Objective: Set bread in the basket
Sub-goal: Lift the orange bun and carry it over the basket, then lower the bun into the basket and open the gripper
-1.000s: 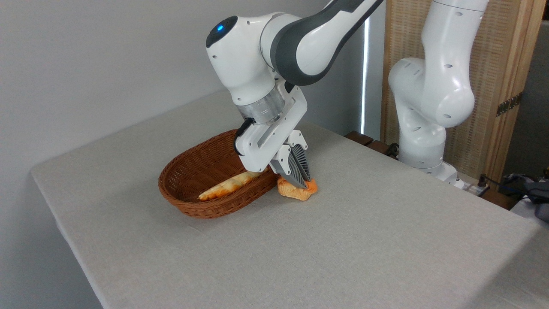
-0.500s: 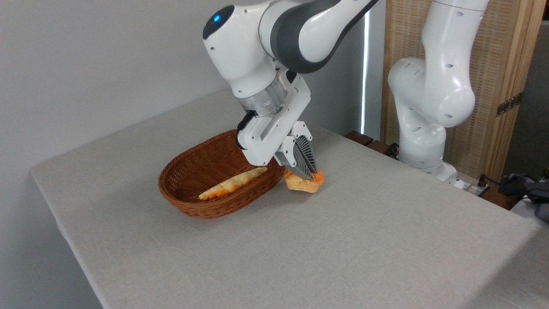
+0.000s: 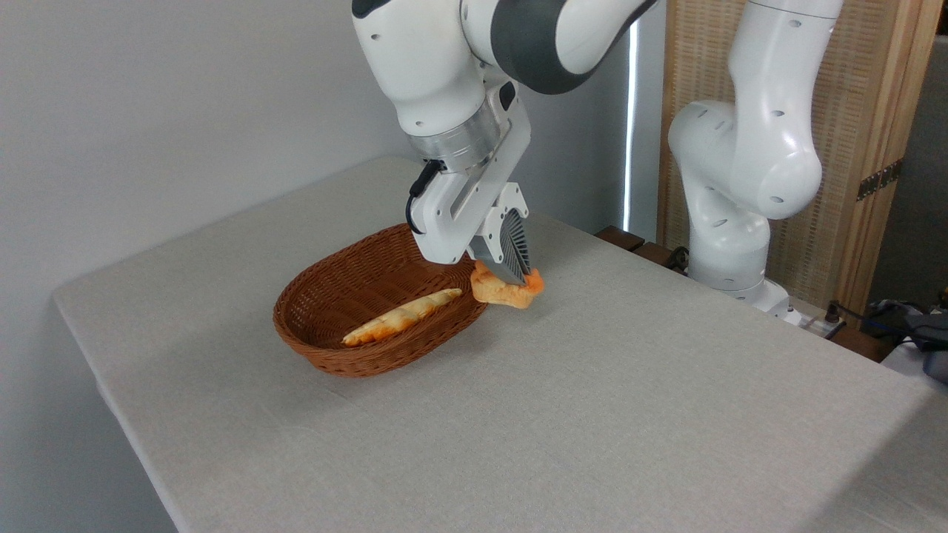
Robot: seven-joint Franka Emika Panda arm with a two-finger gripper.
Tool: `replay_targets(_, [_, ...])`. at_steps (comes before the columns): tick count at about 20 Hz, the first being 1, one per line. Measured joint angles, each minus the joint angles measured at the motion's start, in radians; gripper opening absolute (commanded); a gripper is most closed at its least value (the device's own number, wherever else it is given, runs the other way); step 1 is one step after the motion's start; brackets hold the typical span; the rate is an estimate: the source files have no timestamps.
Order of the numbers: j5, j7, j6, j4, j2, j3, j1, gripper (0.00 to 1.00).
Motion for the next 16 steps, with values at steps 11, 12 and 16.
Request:
replay_targets(11, [-0.136,-0.38,0.042,0.032,0.007,-0.159,-0.018,1.0])
replay_targets(12, [-0.136,-0.38,0.046,0.032,0.01,-0.159,-0.018,1.0])
replay_targets(16, [-0.136,-0.38,0.051,0.032,0.018,-0.156,-0.007,1.0])
